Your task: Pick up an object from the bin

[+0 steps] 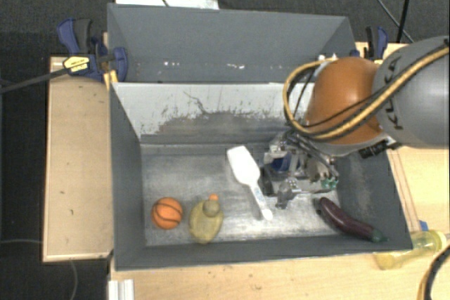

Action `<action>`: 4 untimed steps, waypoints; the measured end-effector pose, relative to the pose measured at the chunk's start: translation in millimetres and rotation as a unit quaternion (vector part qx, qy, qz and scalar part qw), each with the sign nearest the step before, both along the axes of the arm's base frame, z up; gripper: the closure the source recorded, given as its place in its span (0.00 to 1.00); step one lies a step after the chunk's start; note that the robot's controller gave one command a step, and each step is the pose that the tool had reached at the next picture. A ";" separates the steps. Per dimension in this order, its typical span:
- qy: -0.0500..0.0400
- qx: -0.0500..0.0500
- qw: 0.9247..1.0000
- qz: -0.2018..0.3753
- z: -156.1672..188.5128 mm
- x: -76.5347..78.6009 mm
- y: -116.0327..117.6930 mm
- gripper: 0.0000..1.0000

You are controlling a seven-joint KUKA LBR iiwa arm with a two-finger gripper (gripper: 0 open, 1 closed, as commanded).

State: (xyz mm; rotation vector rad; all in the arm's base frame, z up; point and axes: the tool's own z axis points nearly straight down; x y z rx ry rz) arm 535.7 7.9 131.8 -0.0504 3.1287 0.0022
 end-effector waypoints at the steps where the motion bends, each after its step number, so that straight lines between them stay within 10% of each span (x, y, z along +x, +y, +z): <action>1: 0.000 0.000 1.000 -0.030 -60.5 -3.4 -13.6 0.00; 2: -0.001 0.000 1.000 -0.017 -55.0 1.5 -35.3 1.00; 3: -0.001 0.000 1.000 -0.017 -55.0 1.5 -35.4 1.00; 4: 0.004 0.000 1.000 -0.025 118.1 0.2 -31.1 1.00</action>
Offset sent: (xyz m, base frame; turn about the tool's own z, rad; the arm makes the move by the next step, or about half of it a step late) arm -0.0028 -0.0358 -0.0602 0.0305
